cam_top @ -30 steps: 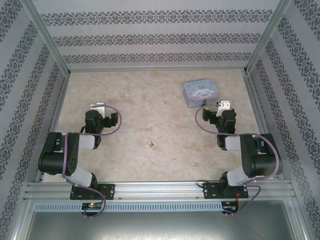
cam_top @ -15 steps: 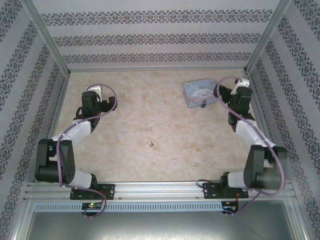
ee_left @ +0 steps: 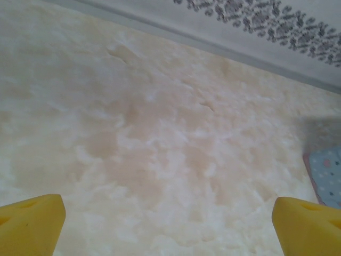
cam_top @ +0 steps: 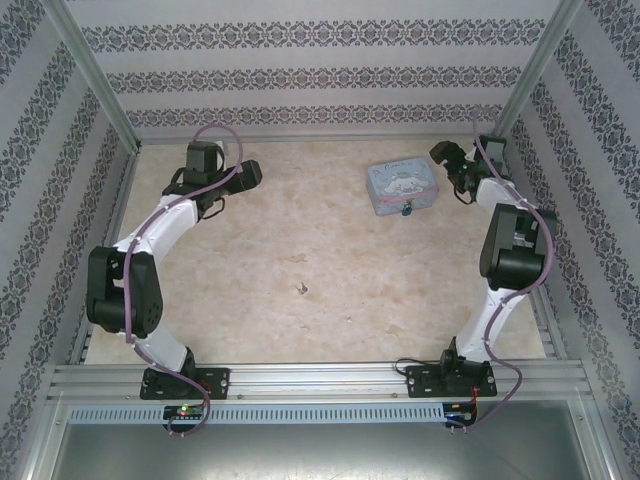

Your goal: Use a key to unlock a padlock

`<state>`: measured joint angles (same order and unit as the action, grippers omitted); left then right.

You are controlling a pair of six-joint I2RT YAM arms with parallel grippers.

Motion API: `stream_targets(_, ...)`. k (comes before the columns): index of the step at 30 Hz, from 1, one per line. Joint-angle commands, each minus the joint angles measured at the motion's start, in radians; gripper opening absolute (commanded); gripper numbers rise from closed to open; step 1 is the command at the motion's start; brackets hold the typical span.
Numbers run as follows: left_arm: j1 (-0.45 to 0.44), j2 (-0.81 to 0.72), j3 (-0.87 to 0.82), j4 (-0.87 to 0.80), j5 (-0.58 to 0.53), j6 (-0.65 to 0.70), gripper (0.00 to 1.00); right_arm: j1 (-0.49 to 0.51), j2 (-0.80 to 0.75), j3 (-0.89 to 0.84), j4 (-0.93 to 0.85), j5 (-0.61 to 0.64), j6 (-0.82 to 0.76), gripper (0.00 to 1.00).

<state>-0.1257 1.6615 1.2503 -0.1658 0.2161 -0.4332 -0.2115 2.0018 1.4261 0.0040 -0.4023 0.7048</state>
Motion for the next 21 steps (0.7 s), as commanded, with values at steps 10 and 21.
stream_targets(10, -0.103, 0.146, 0.176, -0.109, 0.101, -0.087, 1.0, 0.105, 0.098, 0.11, -0.15, -0.094, -0.057, 0.84)
stream_targets(21, -0.144, 0.187, 0.144, -0.059, 0.139, -0.127, 1.0, 0.277, -0.037, -0.128, -0.062, -0.097, -0.05, 0.79)
